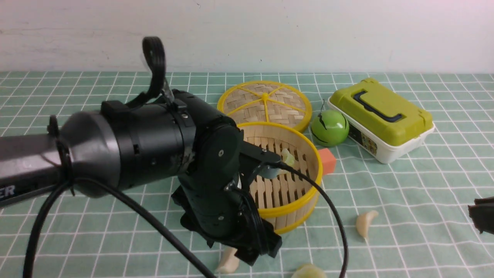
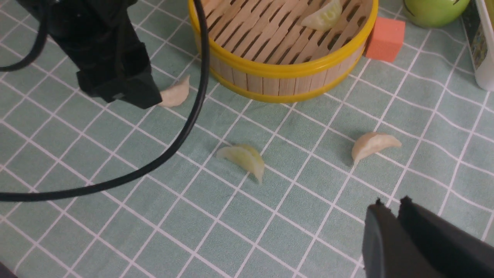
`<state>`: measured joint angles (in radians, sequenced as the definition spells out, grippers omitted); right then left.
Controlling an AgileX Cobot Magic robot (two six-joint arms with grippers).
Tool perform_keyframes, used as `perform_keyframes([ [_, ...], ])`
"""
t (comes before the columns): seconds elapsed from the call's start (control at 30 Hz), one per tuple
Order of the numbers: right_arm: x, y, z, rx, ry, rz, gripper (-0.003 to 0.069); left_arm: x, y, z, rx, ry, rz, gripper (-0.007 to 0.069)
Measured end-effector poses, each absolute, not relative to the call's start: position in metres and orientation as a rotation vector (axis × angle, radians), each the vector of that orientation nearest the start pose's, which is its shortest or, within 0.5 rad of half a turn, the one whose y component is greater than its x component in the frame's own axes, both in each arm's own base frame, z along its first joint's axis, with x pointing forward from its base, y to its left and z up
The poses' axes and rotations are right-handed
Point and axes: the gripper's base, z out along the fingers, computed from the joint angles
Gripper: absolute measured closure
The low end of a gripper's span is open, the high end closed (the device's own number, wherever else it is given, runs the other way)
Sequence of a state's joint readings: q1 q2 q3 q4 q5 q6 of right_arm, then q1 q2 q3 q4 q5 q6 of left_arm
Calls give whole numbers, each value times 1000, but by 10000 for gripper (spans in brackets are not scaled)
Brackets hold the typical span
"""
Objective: Put the dumplings into the steamer on the table with the blue tablecloth.
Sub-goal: 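Reach for and grasp a dumpling on the table with the left gripper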
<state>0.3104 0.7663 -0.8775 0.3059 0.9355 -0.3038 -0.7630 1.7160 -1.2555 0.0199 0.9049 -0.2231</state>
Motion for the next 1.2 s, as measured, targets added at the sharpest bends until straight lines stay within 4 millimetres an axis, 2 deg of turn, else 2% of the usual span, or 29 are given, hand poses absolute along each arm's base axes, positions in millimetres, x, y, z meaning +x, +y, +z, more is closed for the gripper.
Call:
perform_keyframes([
  [0.07,118,61,359,-612,2211,381,596,257,-240,233,726,2757,-166,70],
  [0.27,116,61,358,-624,2235,389,593,271,-243,200,521,2836,-87,92],
  [0.47,115,61,357,-629,2246,391,587,275,-249,172,474,2896,-69,120],
  [0.53,115,61,357,-629,2246,391,585,276,-251,162,458,2925,-69,149],
  [0.6,115,61,357,-629,2246,391,585,276,-252,161,453,2927,-76,181],
  [0.73,115,61,357,-629,2246,391,585,277,-253,161,445,2933,-84,343],
  [0.77,115,61,357,-630,2247,391,585,276,-253,163,444,2932,-86,381],
  [0.87,115,61,357,-630,2247,391,585,274,-250,170,445,2932,-81,382],
  [0.93,115,61,357,-630,2247,391,585,271,-247,181,448,2920,-77,382],
  [1.1,115,61,357,-630,2247,391,584,272,-240,240,500,2800,-100,382],
  [1.13,115,61,357,-630,2247,391,583,277,-239,256,504,2768,-115,382],
  [1.17,115,61,357,-629,2247,392,583,278,-238,259,497,2762,-119,382],
  [1.2,115,62,357,-628,2246,400,581,288,-237,278,476,2717,-154,382],
])
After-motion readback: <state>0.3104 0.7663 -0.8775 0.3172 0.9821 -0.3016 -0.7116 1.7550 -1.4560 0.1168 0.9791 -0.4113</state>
